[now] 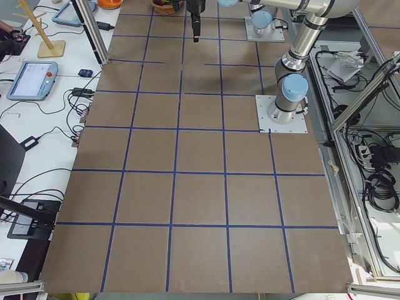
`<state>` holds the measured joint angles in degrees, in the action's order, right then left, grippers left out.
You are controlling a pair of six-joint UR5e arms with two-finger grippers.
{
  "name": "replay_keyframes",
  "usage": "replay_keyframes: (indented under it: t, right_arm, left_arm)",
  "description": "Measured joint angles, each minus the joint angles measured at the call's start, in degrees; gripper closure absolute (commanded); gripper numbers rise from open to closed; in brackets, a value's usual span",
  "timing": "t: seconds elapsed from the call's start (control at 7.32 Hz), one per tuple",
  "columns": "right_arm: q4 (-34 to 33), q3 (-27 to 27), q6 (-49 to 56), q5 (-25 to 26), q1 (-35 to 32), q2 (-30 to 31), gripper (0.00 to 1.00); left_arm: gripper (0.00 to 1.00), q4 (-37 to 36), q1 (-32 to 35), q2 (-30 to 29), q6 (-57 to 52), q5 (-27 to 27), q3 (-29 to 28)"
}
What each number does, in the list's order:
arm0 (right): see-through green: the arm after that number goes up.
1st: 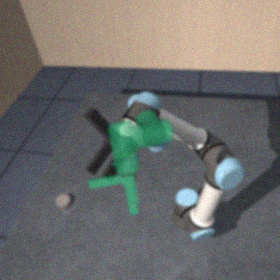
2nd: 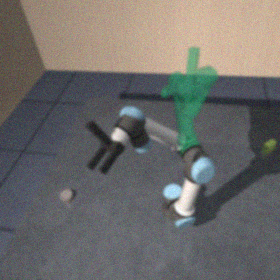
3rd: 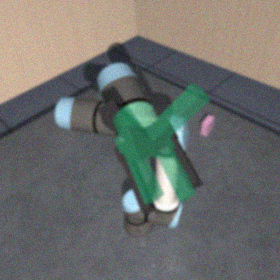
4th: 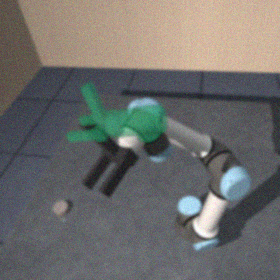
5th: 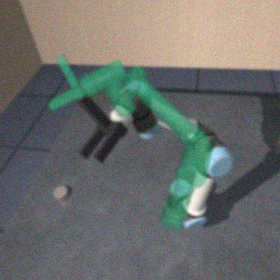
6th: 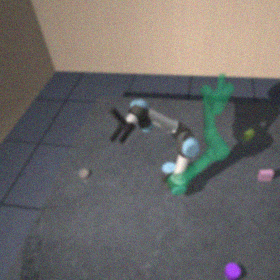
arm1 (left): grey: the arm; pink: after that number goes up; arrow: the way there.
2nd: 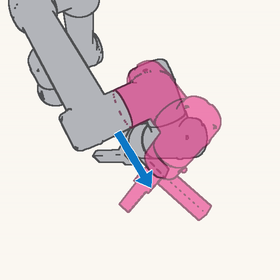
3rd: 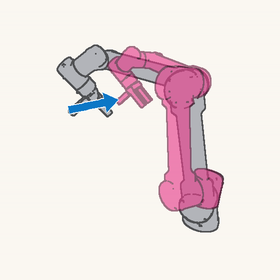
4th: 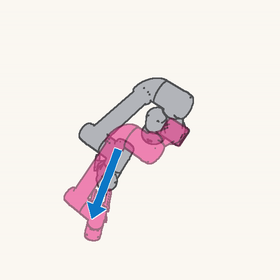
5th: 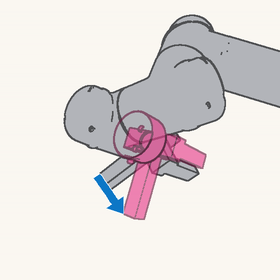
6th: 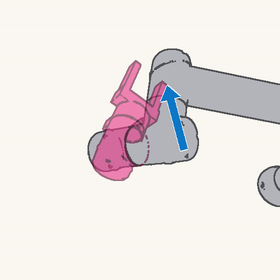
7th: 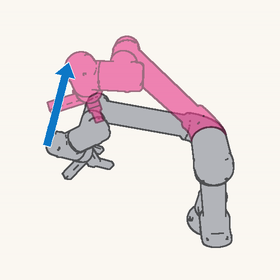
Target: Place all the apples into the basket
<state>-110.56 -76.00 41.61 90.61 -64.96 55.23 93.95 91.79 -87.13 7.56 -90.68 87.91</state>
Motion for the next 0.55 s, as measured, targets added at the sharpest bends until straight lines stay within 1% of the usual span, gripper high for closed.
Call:
replay_keyframes:
  t: [0.27,0.41,0.55]
  right_arm:
    - [5.4,3.5,-2.1,0.0,-1.9,3.0,0.00]
    - [9.8,5.0,-5.4,-0.1,-4.8,5.5,0.00]
    - [14.4,5.4,-12.1,-0.4,-8.7,9.1,0.00]
  left_arm:
    - [0.00,0.0,0.0,0.0,0.0,0.1,0.0]
    - [0.00,0.0,0.0,0.0,0.0,0.1,0.0]
    - [0.00,0.0,0.0,0.0,0.0,0.1,-0.1]
